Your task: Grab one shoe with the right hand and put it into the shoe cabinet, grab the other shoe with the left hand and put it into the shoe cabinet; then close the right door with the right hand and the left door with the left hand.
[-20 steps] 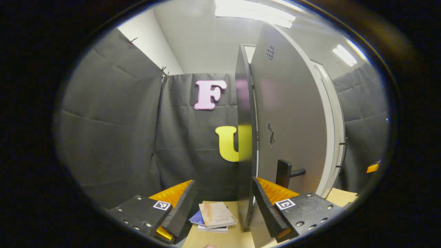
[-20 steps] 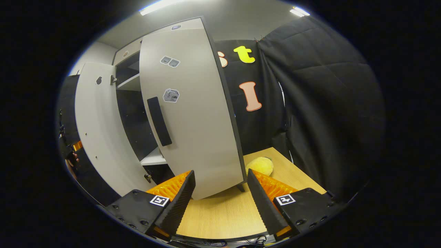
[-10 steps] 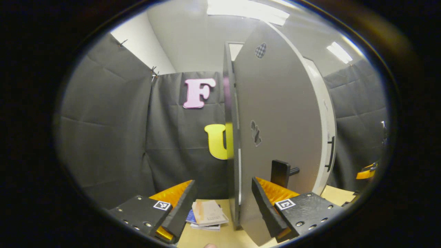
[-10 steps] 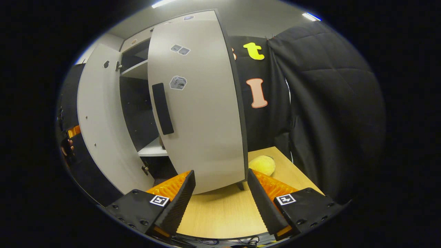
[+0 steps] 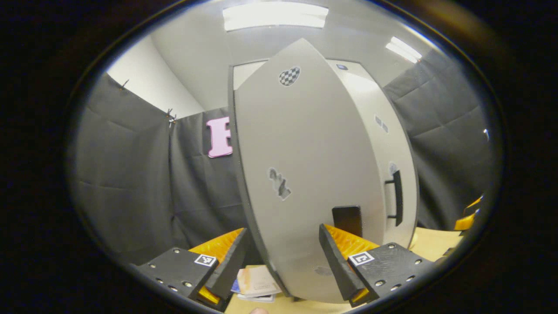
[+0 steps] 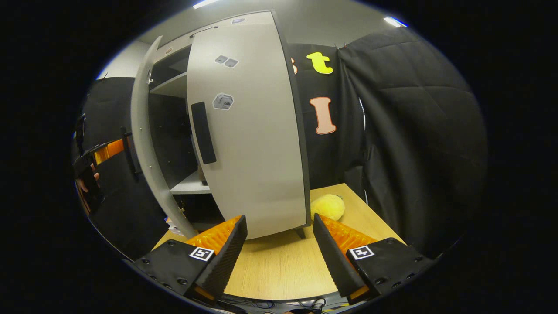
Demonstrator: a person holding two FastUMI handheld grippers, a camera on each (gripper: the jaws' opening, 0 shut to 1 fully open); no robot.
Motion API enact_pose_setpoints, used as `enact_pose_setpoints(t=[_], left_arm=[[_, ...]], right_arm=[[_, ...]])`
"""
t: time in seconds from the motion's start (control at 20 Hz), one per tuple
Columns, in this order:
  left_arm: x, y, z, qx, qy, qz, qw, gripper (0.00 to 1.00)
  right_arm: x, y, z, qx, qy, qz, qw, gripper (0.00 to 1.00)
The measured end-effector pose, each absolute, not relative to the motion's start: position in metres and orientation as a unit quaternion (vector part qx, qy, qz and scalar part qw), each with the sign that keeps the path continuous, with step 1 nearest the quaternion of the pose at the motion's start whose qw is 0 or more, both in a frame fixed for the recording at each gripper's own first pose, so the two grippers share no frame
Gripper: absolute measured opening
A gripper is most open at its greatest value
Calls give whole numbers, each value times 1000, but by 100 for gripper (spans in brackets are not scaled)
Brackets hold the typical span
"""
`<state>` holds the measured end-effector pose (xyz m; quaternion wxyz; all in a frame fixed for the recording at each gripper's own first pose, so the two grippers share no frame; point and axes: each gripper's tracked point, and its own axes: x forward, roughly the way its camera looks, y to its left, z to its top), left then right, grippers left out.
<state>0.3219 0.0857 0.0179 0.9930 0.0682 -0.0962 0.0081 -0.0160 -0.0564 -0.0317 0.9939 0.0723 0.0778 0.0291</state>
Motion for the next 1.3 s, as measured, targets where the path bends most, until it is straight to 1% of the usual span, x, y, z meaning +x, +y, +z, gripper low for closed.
enact_pose_setpoints(t=[0.15, 0.2, 0.25, 0.3, 0.4, 0.45, 0.5, 0.7, 0.75, 0.8, 0.85, 0.9, 0.95, 1.05, 1.1, 1.15, 1.2, 1.3], left_arm=[[321, 61, 14, 28, -92, -21, 995, 100], [319, 58, 10, 24, -90, -25, 995, 99], [315, 57, 6, 21, -88, -28, 995, 99], [310, 53, 1, 17, -86, -34, 996, 99], [301, 51, -5, 11, -84, -43, 995, 99], [295, 51, -8, 10, -85, -44, 995, 99], [286, 51, -14, 11, -86, -45, 995, 99], [256, 55, -37, 6, -77, -34, 996, 99], [250, 55, -42, -5, -73, -31, 997, 99], [243, 55, -49, -18, -68, -30, 997, 93], [237, 54, -56, -32, -62, -30, 997, 99], [231, 54, -63, -43, -55, -32, 997, 99], [225, 57, -69, -51, -49, -28, 997, 99], [216, 67, -84, -63, -38, -13, 997, 99], [212, 71, -91, -66, -34, -7, 997, 99], [209, 75, -98, -69, -30, -1, 997, 99], [208, 78, -104, -75, -25, 5, 997, 99], [205, 82, -114, -87, -16, 17, 996, 99]], right_arm=[[-25, -72, -25, 72, 64, 12, 995, 97], [-28, -77, -24, 71, 61, 7, 996, 92], [-29, -82, -24, 72, 58, 1, 996, 92], [-32, -86, -25, 75, 56, -5, 996, 96], [-35, -88, -28, 86, 55, -12, 995, 96], [-35, -87, -28, 94, 54, -13, 994, 92], [-34, -86, -28, 100, 52, -12, 994, 92], [-30, -72, -21, 103, 42, -8, 994, 92], [-28, -67, -17, 102, 37, -6, 994, 97], [-27, -62, -13, 99, 31, -5, 995, 97], [-26, -57, -9, 95, 24, -2, 995, 96], [-26, -51, -7, 93, 17, 1, 996, 92], [-25, -45, -3, 92, 9, 4, 996, 96], [-26, -36, 2, 96, -7, 3, 995, 96], [-26, -31, 4, 100, -14, 4, 995, 92], [-25, -26, 6, 105, -20, 6, 994, 92], [-25, -22, 6, 108, -23, 6, 994, 96], [-25, -14, 1, 113, -21, 8, 993, 96]])
